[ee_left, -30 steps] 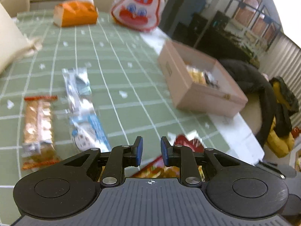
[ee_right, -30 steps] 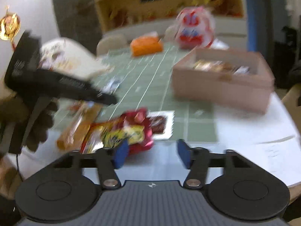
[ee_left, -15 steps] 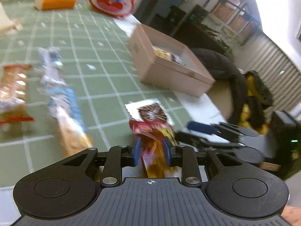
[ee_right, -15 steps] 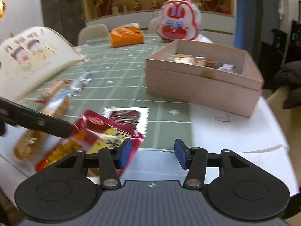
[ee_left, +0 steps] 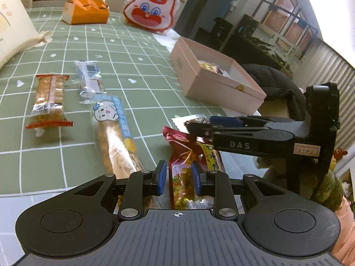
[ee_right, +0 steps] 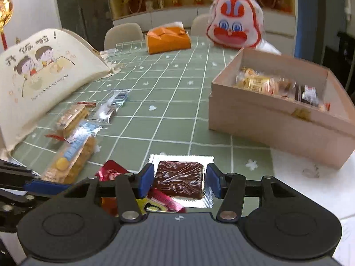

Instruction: Organize snacks

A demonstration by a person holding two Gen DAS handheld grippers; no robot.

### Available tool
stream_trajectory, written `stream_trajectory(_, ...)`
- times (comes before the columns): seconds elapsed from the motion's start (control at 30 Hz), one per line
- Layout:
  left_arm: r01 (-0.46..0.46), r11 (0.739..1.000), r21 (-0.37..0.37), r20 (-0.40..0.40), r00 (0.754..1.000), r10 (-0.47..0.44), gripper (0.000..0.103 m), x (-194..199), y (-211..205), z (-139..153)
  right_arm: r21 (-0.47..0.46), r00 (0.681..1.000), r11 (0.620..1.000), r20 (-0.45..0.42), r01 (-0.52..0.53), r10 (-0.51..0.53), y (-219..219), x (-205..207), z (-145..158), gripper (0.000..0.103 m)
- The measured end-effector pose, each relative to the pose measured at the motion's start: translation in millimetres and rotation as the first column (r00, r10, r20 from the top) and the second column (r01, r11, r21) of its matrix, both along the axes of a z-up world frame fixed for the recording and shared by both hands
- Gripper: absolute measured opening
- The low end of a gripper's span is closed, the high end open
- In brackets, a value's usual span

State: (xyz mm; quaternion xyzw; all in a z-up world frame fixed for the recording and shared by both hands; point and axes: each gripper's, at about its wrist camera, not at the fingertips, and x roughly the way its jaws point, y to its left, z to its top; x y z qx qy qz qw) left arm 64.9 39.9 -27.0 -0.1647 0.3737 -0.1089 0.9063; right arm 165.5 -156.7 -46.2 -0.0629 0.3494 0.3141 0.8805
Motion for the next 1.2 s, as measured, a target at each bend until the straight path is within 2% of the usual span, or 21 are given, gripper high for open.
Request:
stream_trajectory(0.07, 0.002, 1.0, -0.005, 0.0, 1.0, -0.002, 0.028, 1, 0, 0, -0.038, 0.999, 0.999, 0.042, 0.008, -0.007, -8, -3, 0, 0.052)
stream_trajectory(0.17, 0.012, 1.0, -0.003, 0.005, 1.0, -0.012, 0.028, 4, -1, -1, -0.099, 0.989, 0.99, 0.115, 0.103, -0.091, -32, -4, -6, 0.053)
stream_trajectory(0.27, 0.005, 1.0, -0.006, 0.006, 1.0, -0.005, 0.028, 10, -2, -2, -0.065, 0.989, 0.989, 0.07, 0.135, -0.131, -60, 0, -6, 0.055)
stream_trajectory(0.33, -0.006, 1.0, -0.009, 0.001, 1.0, 0.006, 0.028, 12, 1, -2, -0.052, 0.985, 0.985, 0.078, 0.161, -0.157, -71, -8, -2, 0.055)
stream_trajectory(0.47, 0.006, 0.999, -0.032, -0.014, 1.0, -0.006, 0.026, 14, 5, -3, -0.006, 0.996, 0.998, 0.074, 0.06, -0.06, -69, -39, 3, 0.055)
stream_trajectory(0.6, 0.01, 1.0, -0.029, -0.028, 1.0, -0.011, 0.029, 18, -1, -3, 0.025, 0.999, 0.999, 0.034, -0.03, 0.029, -53, -57, -4, 0.047)
stream_trajectory(0.67, 0.013, 1.0, -0.016, -0.029, 0.999, -0.013, 0.031, 21, -6, -3, 0.013, 0.997, 0.999, 0.065, -0.031, 0.03, -48, -62, -6, 0.047)
stream_trajectory(0.83, 0.052, 0.998, 0.034, -0.02, 0.998, -0.051, 0.036, 28, -23, -2, 0.066, 0.999, 0.998, 0.049, -0.016, 0.013, -56, -61, -6, 0.047)
stream_trajectory(0.9, 0.075, 0.997, 0.023, -0.044, 0.996, -0.074, 0.036, 31, -28, 2, 0.073, 0.999, 0.997, 0.05, -0.006, 0.002, -59, -63, -7, 0.047)
stream_trajectory(0.97, 0.099, 0.995, 0.0, -0.029, 0.995, -0.099, 0.036, 30, -32, 7, 0.078, 0.998, 0.997, 0.054, 0.009, -0.013, -63, -66, -8, 0.047)
stream_trajectory(1.03, 0.124, 0.992, 0.013, -0.026, 0.992, -0.123, 0.036, 30, -40, 9, 0.084, 0.998, 0.996, 0.062, 0.026, -0.031, -70, -67, -8, 0.047)
stream_trajectory(1.13, 0.138, 0.989, 0.06, -0.078, 0.988, -0.133, 0.037, 38, -54, 2, 0.089, 0.996, 0.994, 0.061, 0.055, -0.061, -80, -68, -9, 0.047)
stream_trajectory(1.2, 0.151, 0.987, 0.058, -0.093, 0.985, -0.145, 0.045, 42, -58, -3, 0.075, 0.995, 0.995, 0.069, 0.073, -0.078, -83, -68, -9, 0.047)
